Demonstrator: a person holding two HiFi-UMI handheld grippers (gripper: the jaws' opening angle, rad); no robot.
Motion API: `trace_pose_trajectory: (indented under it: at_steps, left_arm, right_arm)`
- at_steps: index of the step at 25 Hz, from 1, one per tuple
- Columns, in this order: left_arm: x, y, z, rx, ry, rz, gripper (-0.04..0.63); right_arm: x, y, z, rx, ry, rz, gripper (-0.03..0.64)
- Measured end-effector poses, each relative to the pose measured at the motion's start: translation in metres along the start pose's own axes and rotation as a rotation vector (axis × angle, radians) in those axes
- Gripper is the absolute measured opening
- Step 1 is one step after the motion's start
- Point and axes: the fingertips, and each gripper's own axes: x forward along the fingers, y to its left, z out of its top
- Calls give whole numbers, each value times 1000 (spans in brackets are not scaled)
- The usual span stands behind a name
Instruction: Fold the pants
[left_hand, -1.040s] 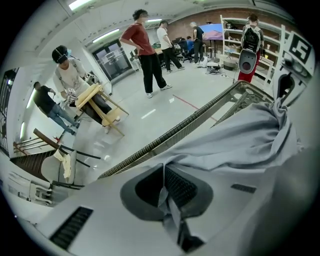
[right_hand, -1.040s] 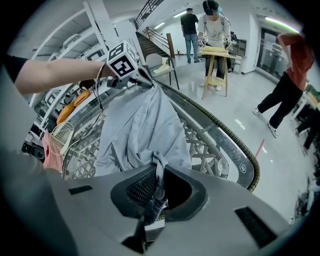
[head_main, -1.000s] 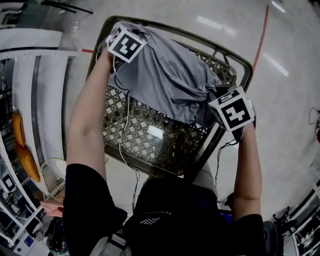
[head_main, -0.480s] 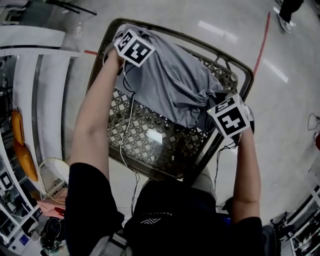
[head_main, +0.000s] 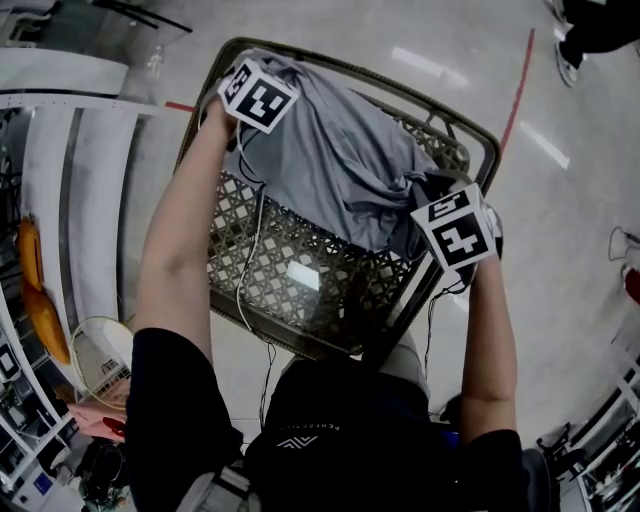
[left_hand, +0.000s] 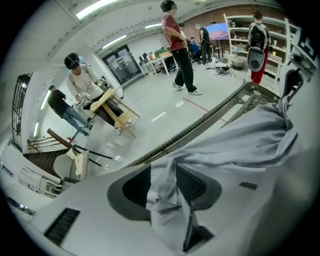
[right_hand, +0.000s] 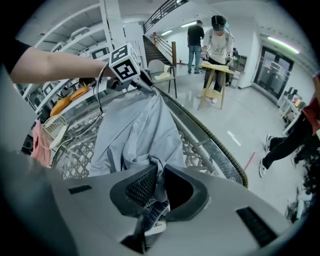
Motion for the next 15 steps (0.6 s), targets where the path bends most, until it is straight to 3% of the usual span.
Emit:
trace_pose_trajectory:
  at_steps: [5,15]
  left_arm:
    - [-20,25,2,-7,-10,116,144]
    - [-34,12,6,23,-34,96,140]
  right_arm:
    - [-4,-14,-7,79,7,-89,51]
    - [-14,-39,-34,187,73,-188,51]
